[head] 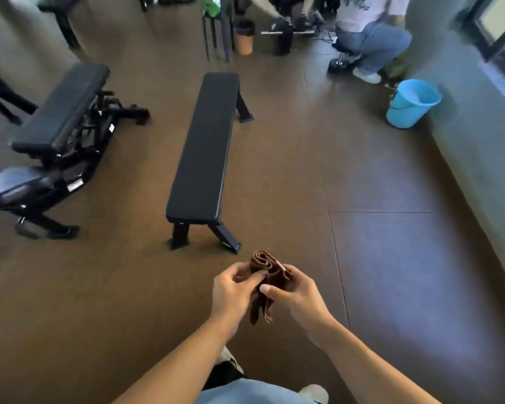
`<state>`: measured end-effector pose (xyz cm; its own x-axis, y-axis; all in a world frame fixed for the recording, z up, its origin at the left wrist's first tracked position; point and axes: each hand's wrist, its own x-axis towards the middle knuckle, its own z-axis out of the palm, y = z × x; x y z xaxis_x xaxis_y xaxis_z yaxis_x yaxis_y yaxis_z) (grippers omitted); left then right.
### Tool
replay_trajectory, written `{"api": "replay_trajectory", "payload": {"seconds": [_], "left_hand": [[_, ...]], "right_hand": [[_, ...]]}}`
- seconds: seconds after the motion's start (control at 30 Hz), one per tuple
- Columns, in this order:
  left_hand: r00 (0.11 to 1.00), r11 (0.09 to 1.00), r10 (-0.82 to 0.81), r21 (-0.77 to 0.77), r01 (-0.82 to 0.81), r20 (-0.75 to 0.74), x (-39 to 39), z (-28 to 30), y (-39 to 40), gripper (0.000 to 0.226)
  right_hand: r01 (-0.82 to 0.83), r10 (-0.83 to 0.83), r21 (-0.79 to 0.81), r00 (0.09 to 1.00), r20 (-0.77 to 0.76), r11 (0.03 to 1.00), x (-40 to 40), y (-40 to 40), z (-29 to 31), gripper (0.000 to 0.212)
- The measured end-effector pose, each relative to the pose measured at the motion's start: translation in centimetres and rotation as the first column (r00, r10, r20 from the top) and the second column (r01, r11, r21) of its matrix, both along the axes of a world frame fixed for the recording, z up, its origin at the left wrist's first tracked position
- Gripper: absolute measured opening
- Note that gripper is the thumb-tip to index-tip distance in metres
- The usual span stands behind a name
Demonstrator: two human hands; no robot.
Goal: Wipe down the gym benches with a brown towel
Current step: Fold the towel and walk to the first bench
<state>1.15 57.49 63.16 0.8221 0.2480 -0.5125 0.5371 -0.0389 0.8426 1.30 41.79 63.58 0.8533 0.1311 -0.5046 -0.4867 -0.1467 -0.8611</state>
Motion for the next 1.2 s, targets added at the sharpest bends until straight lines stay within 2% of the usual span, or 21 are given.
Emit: {"api": "replay_trajectory", "payload": {"seconds": [0.07, 0.13, 0.23, 0.33, 0.4, 0.5, 0.57, 0.63, 0.7, 0.77, 0.83, 1.0, 1.2], "left_hand": [[1.000, 1.000, 0.028, 0.001, -0.028, 0.001, 1.2, -0.3, 3.1, 0.011], [0.998, 0.998, 0.054, -0.030, -0.055, -0.021, 2.3, -0.6, 6.2, 0.012], [0.994, 0.994, 0.100, -0.044, -0.102, -0.048, 3.9, -1.1, 11.0, 0.020], [0.994, 0.995, 0.073, -0.064, -0.078, -0.075, 5.3, -1.3, 15.1, 0.024], [0.994, 0.990, 0.057, -0.125, -0.069, -0.094, 6.4, -1.1, 16.8, 0.023], [0.978, 0.974, 0.116, -0.174, -0.146, -0.174, 8.6, -1.6, 18.9, 0.027], [0.962, 0.948, 0.162, -0.238, -0.213, -0.219, 10.0, -1.9, 20.1, 0.041], [0.951, 0.917, 0.181, -0.306, -0.255, -0.250, 11.6, -3.0, 21.5, 0.068], [0.976, 0.956, 0.118, -0.247, -0.161, -0.183, 13.2, -3.7, 22.8, 0.078], [0.981, 0.983, 0.099, -0.138, -0.123, -0.169, 15.2, -4.2, 23.8, 0.049], [0.969, 0.974, 0.176, -0.112, -0.197, -0.173, 17.7, -5.4, 24.8, 0.018], [0.900, 0.904, 0.402, -0.085, -0.420, -0.168, 25.4, -6.3, 26.8, 0.020], [0.819, 0.830, 0.546, -0.018, -0.557, -0.177, 33.5, -8.7, 28.9, 0.019]], "right_hand": [[-0.001, 0.001, -0.059, 1.000, 0.006, 0.998, 1.6, 3.6, -0.2, 0.023], [0.013, -0.013, -0.025, 1.000, -0.015, 1.000, 3.3, 6.9, -0.3, 0.014], [0.022, -0.022, -0.047, 1.000, 0.006, 0.999, 5.6, 11.1, -0.7, 0.019], [0.066, -0.066, -0.052, 0.998, 0.008, 0.996, 7.7, 14.5, -1.0, 0.021], [0.080, -0.080, -0.026, 0.997, -0.021, 0.996, 9.3, 16.5, -0.8, 0.020], [0.067, -0.066, 0.005, 0.996, -0.060, 0.998, 12.4, 19.1, -0.8, 0.011], [-0.005, 0.002, -0.055, 0.999, -0.052, 0.998, 14.9, 20.4, -1.5, 0.009], [-0.046, 0.041, -0.097, 0.998, -0.053, 0.994, 17.7, 21.7, -2.3, 0.014], [-0.064, 0.057, -0.108, 0.996, -0.063, 0.992, 20.7, 22.8, -3.1, 0.011], [-0.109, 0.097, -0.122, 0.990, -0.101, 0.986, 24.0, 23.8, -4.1, 0.015], [-0.198, 0.177, -0.170, 0.975, -0.133, 0.965, 27.8, 24.7, -5.3, 0.022], [-0.407, 0.391, -0.221, 0.913, -0.112, 0.886, 37.8, 27.7, -7.3, 0.025], [-0.597, 0.602, -0.216, 0.797, -0.050, 0.773, 47.7, 31.7, -10.0, 0.022]]}}
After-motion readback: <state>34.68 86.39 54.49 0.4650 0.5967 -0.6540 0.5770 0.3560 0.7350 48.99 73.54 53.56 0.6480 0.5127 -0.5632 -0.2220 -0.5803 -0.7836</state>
